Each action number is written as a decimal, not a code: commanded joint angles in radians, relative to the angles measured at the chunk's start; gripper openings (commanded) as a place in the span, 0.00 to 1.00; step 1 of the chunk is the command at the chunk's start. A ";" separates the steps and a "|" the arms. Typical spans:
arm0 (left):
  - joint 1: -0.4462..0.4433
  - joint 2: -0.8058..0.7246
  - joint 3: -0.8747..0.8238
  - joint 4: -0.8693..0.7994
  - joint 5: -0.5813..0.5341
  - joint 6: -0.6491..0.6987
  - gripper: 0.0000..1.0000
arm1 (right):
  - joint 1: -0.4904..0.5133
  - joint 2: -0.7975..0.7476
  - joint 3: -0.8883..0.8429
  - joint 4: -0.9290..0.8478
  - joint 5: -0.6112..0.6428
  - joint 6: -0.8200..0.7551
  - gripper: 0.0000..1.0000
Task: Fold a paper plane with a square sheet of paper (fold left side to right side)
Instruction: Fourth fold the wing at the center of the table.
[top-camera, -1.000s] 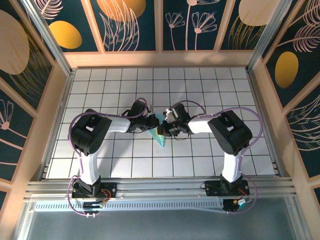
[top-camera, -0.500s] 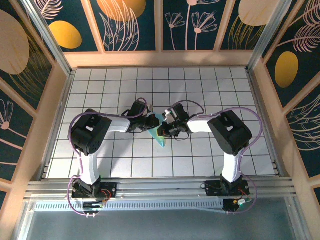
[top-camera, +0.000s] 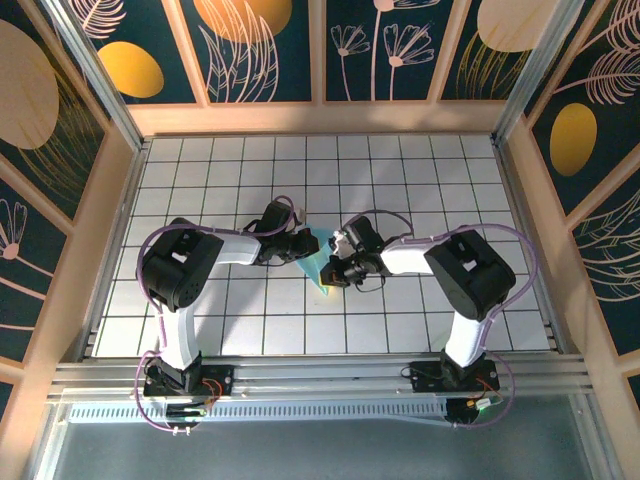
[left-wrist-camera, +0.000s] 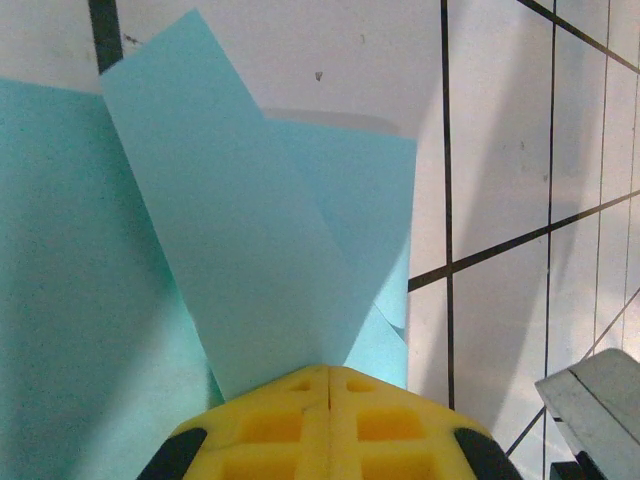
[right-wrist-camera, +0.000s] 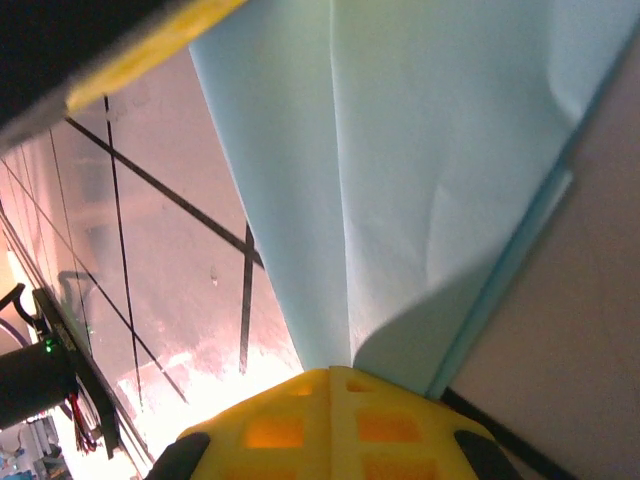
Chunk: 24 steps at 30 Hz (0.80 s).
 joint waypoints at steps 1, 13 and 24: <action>0.007 0.013 -0.010 -0.081 -0.076 0.002 0.00 | 0.014 -0.034 -0.037 -0.085 -0.041 -0.019 0.00; 0.007 -0.020 0.023 -0.085 -0.050 0.001 0.07 | -0.027 -0.173 -0.011 -0.129 -0.018 -0.061 0.04; 0.052 -0.191 0.064 -0.093 -0.127 -0.002 0.38 | -0.125 -0.143 -0.038 0.178 0.035 -0.029 0.32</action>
